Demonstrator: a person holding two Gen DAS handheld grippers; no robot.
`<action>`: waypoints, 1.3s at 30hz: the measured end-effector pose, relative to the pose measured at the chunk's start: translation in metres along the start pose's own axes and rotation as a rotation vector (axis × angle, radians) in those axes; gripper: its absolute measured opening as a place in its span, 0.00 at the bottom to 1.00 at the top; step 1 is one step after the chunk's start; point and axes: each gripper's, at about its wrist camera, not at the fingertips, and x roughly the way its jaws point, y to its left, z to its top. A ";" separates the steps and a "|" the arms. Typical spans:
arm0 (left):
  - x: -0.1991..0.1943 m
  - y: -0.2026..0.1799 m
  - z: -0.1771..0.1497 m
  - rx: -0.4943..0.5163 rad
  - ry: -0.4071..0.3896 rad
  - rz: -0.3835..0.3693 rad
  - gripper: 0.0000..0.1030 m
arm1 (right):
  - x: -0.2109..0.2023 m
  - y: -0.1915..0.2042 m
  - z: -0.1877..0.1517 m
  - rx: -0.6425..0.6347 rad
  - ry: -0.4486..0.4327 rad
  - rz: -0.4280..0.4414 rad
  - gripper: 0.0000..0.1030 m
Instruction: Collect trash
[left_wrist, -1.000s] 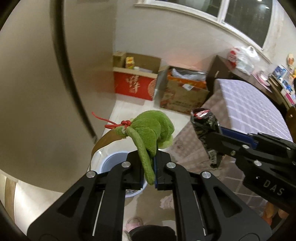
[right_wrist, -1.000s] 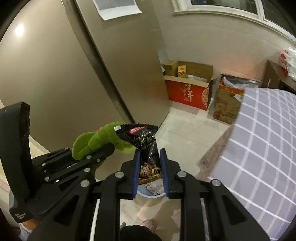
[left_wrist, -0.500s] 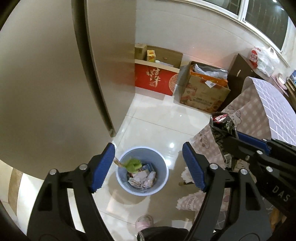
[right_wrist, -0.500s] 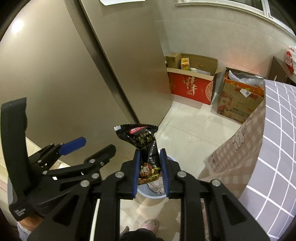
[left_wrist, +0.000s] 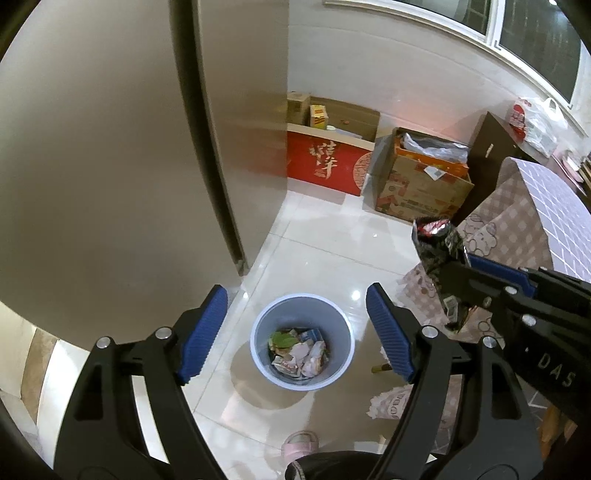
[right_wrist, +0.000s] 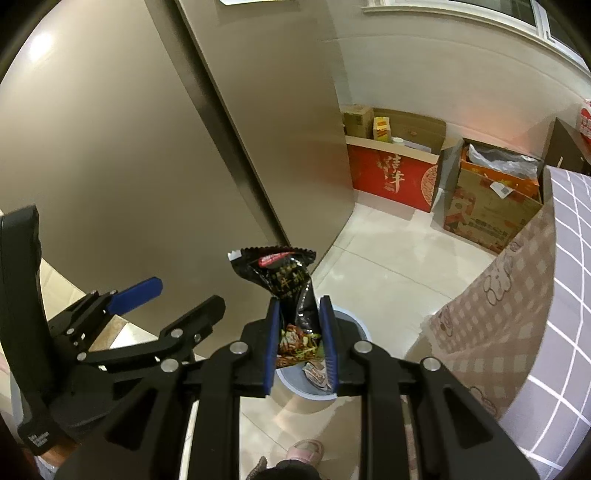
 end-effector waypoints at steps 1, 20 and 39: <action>0.000 0.003 0.000 -0.002 0.000 0.009 0.74 | 0.001 0.001 0.001 -0.002 -0.006 0.001 0.23; -0.084 -0.020 0.005 0.027 -0.122 0.029 0.76 | -0.092 -0.001 -0.009 0.003 -0.169 -0.100 0.75; -0.293 -0.117 -0.037 0.177 -0.463 -0.087 0.90 | -0.325 0.000 -0.092 -0.016 -0.496 -0.377 0.88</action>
